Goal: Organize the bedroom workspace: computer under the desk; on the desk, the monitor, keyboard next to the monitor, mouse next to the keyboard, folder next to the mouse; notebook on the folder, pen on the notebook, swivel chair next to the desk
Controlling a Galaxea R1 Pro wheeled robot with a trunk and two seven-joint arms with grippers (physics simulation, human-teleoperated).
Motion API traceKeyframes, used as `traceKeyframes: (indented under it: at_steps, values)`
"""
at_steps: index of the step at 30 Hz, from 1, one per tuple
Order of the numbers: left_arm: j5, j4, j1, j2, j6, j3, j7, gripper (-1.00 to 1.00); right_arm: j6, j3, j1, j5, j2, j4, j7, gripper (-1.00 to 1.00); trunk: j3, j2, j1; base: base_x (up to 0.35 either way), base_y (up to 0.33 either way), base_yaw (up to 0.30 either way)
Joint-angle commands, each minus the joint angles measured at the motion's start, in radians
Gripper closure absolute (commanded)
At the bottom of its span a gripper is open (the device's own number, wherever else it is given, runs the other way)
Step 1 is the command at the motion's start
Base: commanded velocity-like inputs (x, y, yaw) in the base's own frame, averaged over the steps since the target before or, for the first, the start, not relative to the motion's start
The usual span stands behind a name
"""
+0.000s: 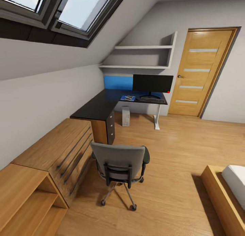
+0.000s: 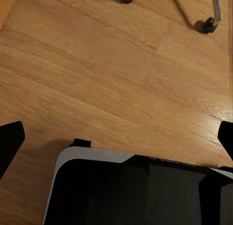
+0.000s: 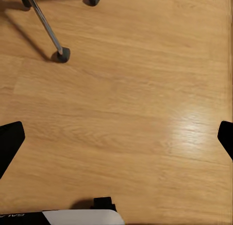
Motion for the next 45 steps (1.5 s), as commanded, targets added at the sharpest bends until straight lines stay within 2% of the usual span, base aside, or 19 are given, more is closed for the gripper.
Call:
traceKeyframes:
  at_steps: [1,31,45]
  values:
    - [0.004,-0.002,0.000,-0.001,0.000,0.005,-0.005,-1.00,-0.003,0.008,-0.001,-0.003,0.001,0.002,-0.005,-1.00,-0.002,-0.002,0.001,0.000,0.017,-0.269]
    - [0.004,-0.002,0.000,-0.001,0.000,0.005,-0.005,-1.00,-0.003,0.010,-0.001,-0.004,0.002,0.002,-0.005,-1.00,-0.002,-0.002,0.001,0.000,0.009,-0.263]
    - [0.004,-0.002,0.000,-0.001,-0.001,0.005,-0.005,-1.00,-0.003,0.010,-0.001,-0.004,0.004,0.002,-0.005,-1.00,-0.002,-0.002,0.001,0.000,0.212,-0.060]
